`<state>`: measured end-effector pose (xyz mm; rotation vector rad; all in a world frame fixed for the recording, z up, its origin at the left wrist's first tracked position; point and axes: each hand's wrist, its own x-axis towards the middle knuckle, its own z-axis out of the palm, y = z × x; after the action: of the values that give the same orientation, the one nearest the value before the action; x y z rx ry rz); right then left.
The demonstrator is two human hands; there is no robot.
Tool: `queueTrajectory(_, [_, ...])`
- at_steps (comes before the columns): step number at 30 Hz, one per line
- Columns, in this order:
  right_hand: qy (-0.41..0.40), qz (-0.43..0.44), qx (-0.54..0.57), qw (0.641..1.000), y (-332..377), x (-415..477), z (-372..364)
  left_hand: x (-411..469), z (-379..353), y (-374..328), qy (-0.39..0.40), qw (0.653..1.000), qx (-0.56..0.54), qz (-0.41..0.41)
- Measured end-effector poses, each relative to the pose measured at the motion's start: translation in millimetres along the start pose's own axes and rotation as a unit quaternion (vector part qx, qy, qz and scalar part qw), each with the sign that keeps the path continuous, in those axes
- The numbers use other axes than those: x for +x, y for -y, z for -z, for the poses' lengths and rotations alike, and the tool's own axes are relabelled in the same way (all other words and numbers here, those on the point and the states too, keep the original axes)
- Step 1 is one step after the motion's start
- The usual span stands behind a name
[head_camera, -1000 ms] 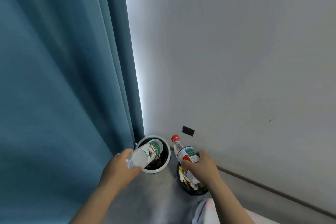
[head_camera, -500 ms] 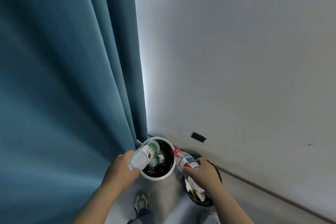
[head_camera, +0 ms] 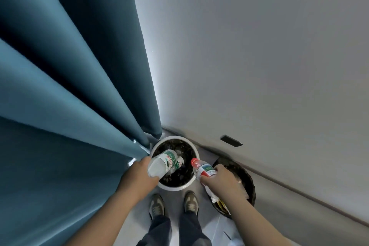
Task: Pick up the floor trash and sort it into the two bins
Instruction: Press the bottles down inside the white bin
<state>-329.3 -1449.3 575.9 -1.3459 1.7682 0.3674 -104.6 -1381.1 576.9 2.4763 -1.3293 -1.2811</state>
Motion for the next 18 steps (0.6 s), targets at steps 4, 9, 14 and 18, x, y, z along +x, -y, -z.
queueTrajectory(4, [0.009,-0.017,-0.032,0.999,-7.4,53.3,-27.5,41.7,-28.9,10.6,0.012,1.000,-0.002,0.013])
queueTrajectory(9, [0.011,-0.040,-0.042,0.998,-17.0,111.2,-66.5,89.9,-64.1,28.1,0.011,1.000,0.011,0.023])
queueTrajectory(14, [0.021,-0.043,-0.026,0.999,-27.3,153.8,-104.7,128.2,-96.0,52.8,0.014,0.999,0.021,0.039])
queueTrajectory(18, [0.041,-0.024,-0.002,0.999,-32.5,166.7,-120.6,146.6,-113.0,60.4,0.029,0.998,0.033,0.045])
